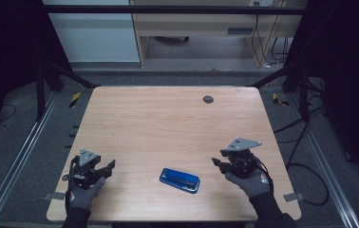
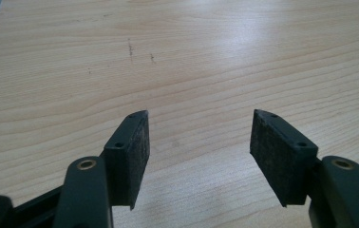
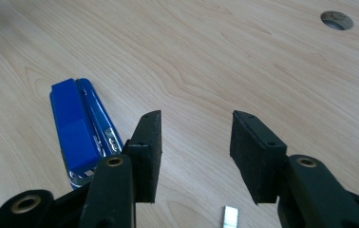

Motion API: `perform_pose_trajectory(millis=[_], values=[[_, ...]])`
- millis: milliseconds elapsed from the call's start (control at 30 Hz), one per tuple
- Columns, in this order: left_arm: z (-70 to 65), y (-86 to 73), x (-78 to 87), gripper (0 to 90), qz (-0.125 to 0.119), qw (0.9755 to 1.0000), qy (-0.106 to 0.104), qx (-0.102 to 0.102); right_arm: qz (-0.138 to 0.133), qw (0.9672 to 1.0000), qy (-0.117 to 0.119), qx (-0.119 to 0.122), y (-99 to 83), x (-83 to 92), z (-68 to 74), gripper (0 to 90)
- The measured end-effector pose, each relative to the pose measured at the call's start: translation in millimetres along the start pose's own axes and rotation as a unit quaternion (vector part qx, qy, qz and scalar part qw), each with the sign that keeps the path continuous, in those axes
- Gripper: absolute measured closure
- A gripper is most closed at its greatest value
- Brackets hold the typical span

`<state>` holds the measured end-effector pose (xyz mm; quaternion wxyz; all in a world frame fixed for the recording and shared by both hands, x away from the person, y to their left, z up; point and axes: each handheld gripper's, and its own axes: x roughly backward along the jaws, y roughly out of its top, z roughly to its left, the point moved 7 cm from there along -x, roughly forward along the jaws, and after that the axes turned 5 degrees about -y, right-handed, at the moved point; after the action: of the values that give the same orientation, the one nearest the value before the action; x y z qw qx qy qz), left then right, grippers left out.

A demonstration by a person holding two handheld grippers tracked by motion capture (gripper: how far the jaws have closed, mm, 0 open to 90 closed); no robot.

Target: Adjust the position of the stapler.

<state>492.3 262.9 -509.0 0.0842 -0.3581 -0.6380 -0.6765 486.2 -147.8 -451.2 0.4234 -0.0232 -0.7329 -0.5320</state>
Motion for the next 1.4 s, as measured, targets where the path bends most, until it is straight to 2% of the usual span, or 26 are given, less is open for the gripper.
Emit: perform_pose_trajectory(millis=[233, 467, 733, 1033, 1200, 1400], values=[[0.7, 0.1, -0.4, 38.3, 0.002, 1.0000, 0.000, -0.001, 0.010, 0.9997, 0.016, 0.018, 14.0, -7.1, 11.5, 54.2], [1.4, -0.6, -1.0, 37.5, 0.006, 1.0000, -0.001, -0.002, 0.024, 0.9982, 0.044, 0.033, 23.7, -14.4, 23.7, 53.8], [1.0, -0.7, -1.2, 37.0, 0.007, 1.0000, 0.000, -0.003, 0.053, 0.9943, 0.069, 0.061, 28.8, -21.1, 32.5, 53.3], [0.2, -2.2, -2.1, 36.7, 0.012, 0.9999, -0.001, -0.006, 0.074, 0.9904, 0.084, 0.081, 34.7, -26.6, 41.2, 51.9], [-0.3, -1.9, -2.1, 36.5, 0.013, 0.9999, -0.001, -0.009, 0.088, 0.9868, 0.097, 0.095, 38.5, -28.0, 48.8, 52.0], [-1.2, -1.8, -2.4, 36.4, 0.014, 0.9998, 0.000, -0.012, 0.115, 0.9793, 0.115, 0.121, 40.9, -31.9, 60.1, 52.0]])
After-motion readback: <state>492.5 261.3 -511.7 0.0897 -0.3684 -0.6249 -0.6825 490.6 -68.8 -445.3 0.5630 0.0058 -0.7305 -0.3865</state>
